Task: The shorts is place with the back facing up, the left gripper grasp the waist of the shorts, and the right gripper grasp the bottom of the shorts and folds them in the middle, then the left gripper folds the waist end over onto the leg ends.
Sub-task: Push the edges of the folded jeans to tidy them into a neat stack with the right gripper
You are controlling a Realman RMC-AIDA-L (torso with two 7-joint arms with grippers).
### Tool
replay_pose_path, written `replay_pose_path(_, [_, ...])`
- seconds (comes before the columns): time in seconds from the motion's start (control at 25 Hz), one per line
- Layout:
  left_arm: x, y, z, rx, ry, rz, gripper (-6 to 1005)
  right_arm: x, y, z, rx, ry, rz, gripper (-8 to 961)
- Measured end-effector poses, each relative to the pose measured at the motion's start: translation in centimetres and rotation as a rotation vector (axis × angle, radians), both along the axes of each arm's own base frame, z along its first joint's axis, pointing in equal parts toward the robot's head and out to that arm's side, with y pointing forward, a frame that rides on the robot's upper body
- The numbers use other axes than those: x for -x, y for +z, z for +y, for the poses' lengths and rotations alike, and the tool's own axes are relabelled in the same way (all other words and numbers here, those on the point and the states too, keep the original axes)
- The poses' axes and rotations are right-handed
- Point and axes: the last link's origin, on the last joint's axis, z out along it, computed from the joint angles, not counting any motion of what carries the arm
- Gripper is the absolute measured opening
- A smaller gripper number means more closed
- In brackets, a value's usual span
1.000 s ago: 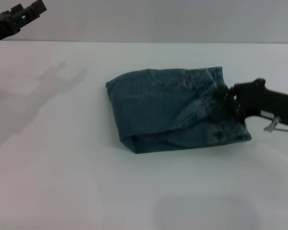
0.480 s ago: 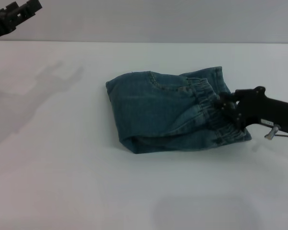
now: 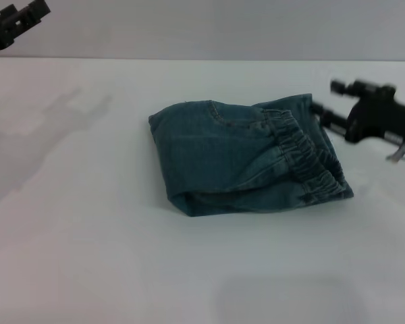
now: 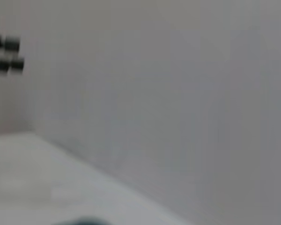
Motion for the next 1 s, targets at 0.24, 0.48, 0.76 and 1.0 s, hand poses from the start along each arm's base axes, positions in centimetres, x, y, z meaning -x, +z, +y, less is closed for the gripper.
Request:
replay_pose_path(0.24, [0.5,0.0,-0.2,-0.017,0.01,-0.007,829,4.6,1.9,2.0,-0.028,0.115,0.159,534])
replay_pose_path(0.48, [0.5,-0.5,-0.2,-0.014,0.002,-0.015,829,12.0,-2.6,3.7,0.364,0.23,0.06,534])
replay_pose_path(0.76, [0.4,-0.5,-0.4,-0.016,-0.009,-0.027,829,14.7,-6.4,2.7,0.722,0.22,-0.27,534])
replay_pose_path(1.0, [0.7,-0.3,-0.6,-0.029,0.0,-0.039,829,14.1,-7.4,1.1,0.866,0.216,-0.397,533])
